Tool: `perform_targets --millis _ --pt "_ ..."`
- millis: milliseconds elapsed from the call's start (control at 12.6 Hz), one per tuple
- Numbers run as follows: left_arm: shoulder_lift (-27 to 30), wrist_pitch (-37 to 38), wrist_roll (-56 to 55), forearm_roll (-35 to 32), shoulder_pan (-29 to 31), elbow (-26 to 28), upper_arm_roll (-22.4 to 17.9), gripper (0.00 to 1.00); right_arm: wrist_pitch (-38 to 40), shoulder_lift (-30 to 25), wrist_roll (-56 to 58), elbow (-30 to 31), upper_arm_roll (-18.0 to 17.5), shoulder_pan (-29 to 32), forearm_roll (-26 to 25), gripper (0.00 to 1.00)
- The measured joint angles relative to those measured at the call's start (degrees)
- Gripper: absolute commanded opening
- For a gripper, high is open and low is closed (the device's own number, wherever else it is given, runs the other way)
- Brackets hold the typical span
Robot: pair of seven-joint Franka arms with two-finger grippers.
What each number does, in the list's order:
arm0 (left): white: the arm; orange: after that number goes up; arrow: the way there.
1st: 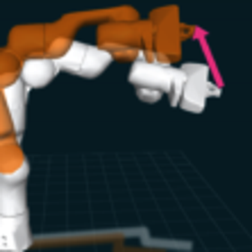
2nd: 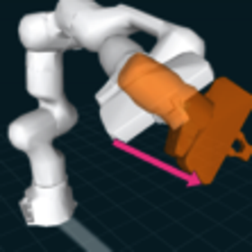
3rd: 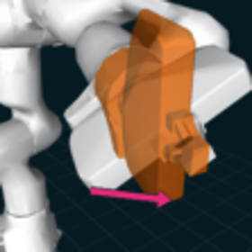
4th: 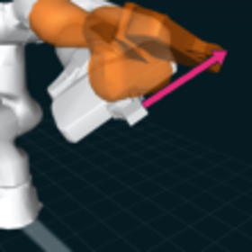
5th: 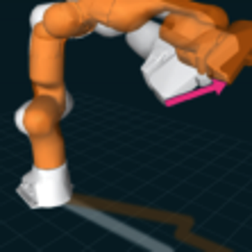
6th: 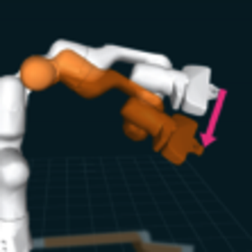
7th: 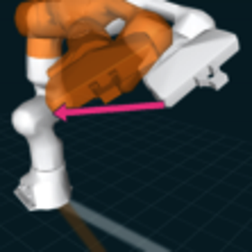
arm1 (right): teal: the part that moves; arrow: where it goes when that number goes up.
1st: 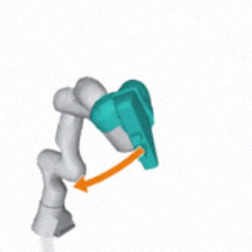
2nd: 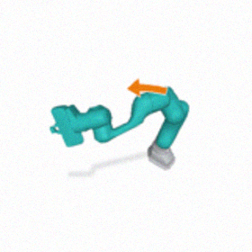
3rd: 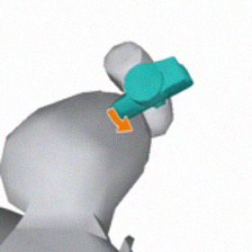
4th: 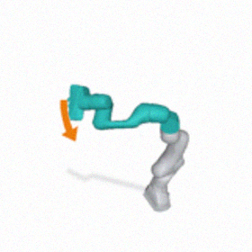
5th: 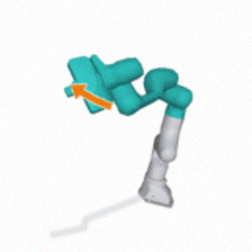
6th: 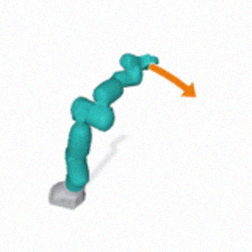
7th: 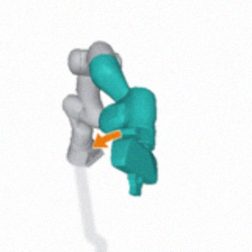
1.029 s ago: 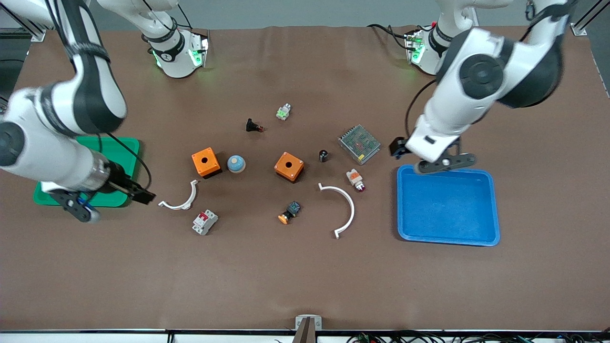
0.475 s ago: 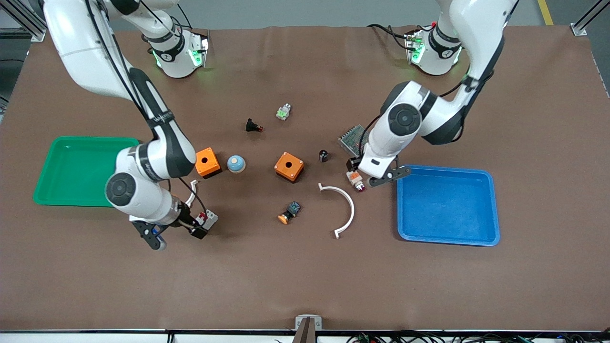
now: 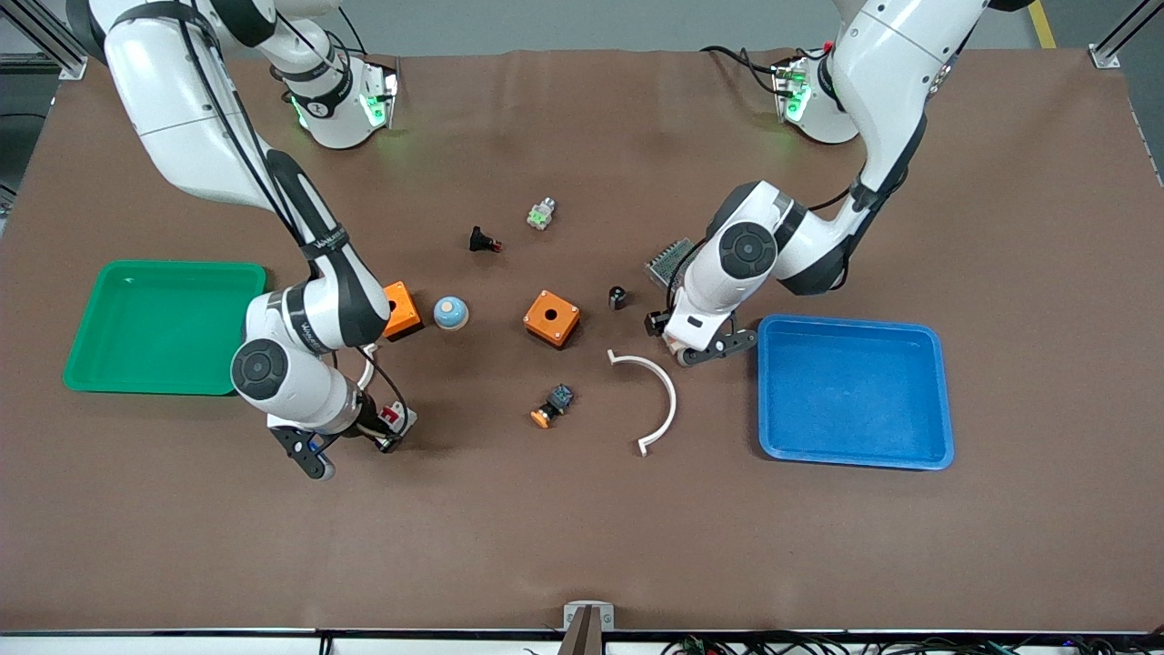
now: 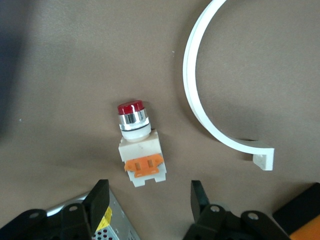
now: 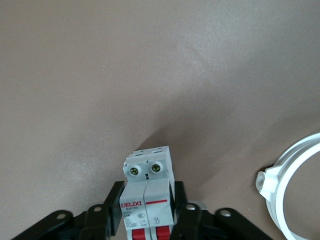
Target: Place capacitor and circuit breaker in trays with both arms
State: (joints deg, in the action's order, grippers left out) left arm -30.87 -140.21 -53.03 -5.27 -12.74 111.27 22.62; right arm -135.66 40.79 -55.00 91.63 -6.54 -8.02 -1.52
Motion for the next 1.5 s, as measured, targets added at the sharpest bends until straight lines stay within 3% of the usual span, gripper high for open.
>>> perform_targets --millis 237,396,791,1187,1504 --pt "-1.29 -0.42 -0.01 -6.23 -0.19 -0.38 0.05 0.63 1.74 -0.04 3.62 -0.84 0.12 0.0 -2.01 0.05" --pt "-2.23 -0.56 -0.01 -7.71 -0.43 -0.4 0.06 0.62 6.9 -0.99 9.38 -2.08 0.69 0.92 -2.08 0.05" --pt "-4.55 -1.55 -0.01 -7.91 -1.44 -0.58 0.06 0.62 20.22 -9.69 34.35 -1.7 1.08 11.21 -2.09 0.05" --pt "-5.42 -2.23 -0.01 -7.93 -1.41 -1.26 -0.28 0.6 19.14 -14.76 51.74 7.23 1.18 19.01 -2.09 0.07" --pt "-5.49 -2.23 -0.01 -7.94 -1.38 -1.33 -0.33 0.6 9.49 -18.61 62.66 19.03 1.17 25.18 -2.09 0.07"
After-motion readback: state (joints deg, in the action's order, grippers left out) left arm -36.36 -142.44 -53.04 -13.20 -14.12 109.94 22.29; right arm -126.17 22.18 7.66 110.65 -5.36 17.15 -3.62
